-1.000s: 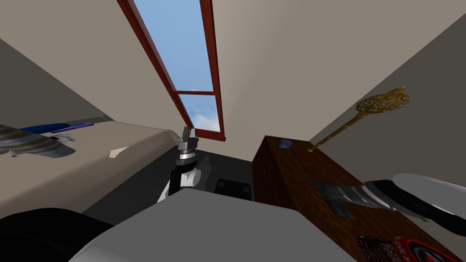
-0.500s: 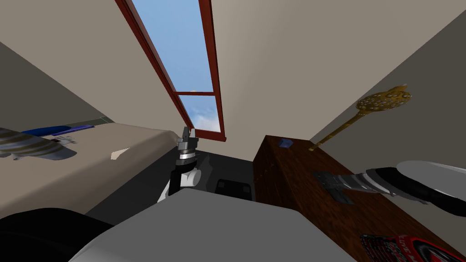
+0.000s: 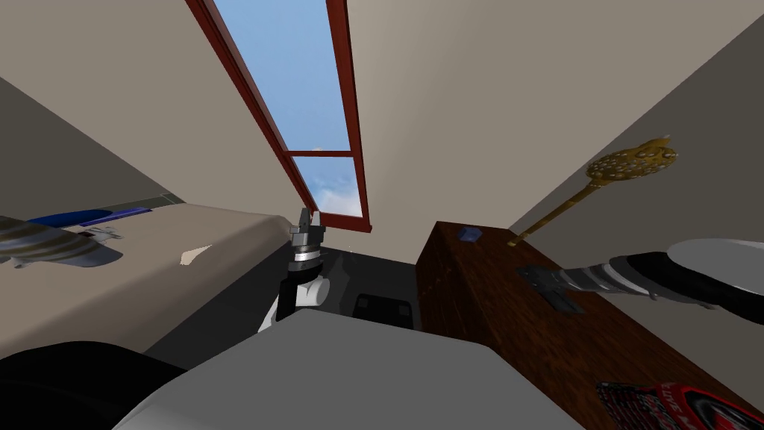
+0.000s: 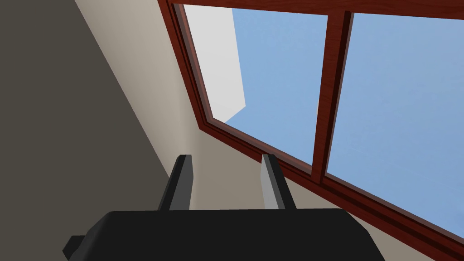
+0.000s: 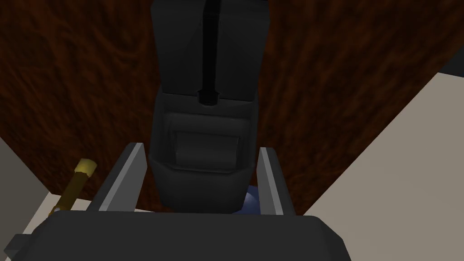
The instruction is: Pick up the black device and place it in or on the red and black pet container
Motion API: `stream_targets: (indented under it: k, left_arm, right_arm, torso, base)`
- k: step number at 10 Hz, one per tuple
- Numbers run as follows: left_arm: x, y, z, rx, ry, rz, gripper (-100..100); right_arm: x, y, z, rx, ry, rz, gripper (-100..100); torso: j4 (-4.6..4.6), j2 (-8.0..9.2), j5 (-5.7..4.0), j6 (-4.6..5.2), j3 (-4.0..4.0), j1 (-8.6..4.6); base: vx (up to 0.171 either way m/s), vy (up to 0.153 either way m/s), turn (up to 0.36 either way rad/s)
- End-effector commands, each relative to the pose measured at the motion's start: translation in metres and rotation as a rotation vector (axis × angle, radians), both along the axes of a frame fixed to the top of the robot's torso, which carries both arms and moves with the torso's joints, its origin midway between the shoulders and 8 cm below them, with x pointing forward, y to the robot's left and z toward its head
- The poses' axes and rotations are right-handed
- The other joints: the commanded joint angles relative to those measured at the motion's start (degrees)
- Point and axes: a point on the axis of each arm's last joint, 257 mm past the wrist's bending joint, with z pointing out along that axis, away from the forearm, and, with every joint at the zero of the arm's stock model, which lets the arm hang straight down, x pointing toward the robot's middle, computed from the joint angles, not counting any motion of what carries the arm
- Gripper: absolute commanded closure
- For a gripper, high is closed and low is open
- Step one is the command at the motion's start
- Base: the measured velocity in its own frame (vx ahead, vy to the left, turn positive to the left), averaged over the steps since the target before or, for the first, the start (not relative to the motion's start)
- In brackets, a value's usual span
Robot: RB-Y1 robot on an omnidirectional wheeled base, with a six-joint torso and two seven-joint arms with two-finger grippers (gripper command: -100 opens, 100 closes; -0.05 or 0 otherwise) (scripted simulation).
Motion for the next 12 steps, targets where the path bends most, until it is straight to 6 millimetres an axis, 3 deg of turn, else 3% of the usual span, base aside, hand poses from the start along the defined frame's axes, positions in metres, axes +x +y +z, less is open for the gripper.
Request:
stream_targets:
  k: [1, 4, 5, 6, 8, 9, 12]
  left_arm:
    - [0.000, 0.000, 0.000, 0.000, 0.000, 0.000, 0]
    - [0.000, 0.000, 0.000, 0.000, 0.000, 0.000, 0]
    - [0.000, 0.000, 0.000, 0.000, 0.000, 0.000, 0]
    - [0.000, 0.000, 0.000, 0.000, 0.000, 0.000, 0]
    - [0.000, 0.000, 0.000, 0.000, 0.000, 0.000, 0]
    - [0.000, 0.000, 0.000, 0.000, 0.000, 0.000, 0]
    - [0.000, 0.000, 0.000, 0.000, 0.000, 0.000, 0]
  right_arm:
    - [0.017, -0.003, 0.025, -0.034, -0.033, 0.029, 100]
    - [0.039, -0.005, 0.063, -0.085, -0.074, 0.071, 100]
    - [0.039, -0.005, 0.063, -0.085, -0.074, 0.071, 100]
    - [0.049, -0.006, 0.086, -0.113, -0.091, 0.094, 100]
    - [0.049, -0.006, 0.086, -0.113, -0.091, 0.094, 100]
    - [0.055, -0.006, 0.105, -0.136, -0.101, 0.115, 100]
    - [0.059, -0.004, 0.121, -0.151, -0.103, 0.132, 100]
  torso:
    - [0.00, 0.00, 0.00, 0.00, 0.00, 0.00]
    - [0.02, 0.04, 0.07, 0.02, 0.03, 0.07]
    - [0.02, 0.06, 0.06, 0.02, 0.04, 0.07]
    - [0.03, 0.08, 0.01, 0.07, 0.06, -0.03]
    - [0.05, 0.15, 0.00, 0.13, 0.10, -0.04]
    - [0.04, 0.13, -0.05, 0.11, 0.09, -0.17]
    - [0.10, 0.23, 0.00, 0.19, 0.16, -0.13]
  base:
    - [-0.011, 0.080, -0.035]
    - [-0.007, 0.061, -0.042]
    - [-0.012, 0.032, -0.007]
    - [-0.016, 0.050, -0.079]
    - [-0.010, 0.027, -0.021]
    - [-0.019, 0.023, -0.079]
    - [-0.025, 0.024, -0.068]
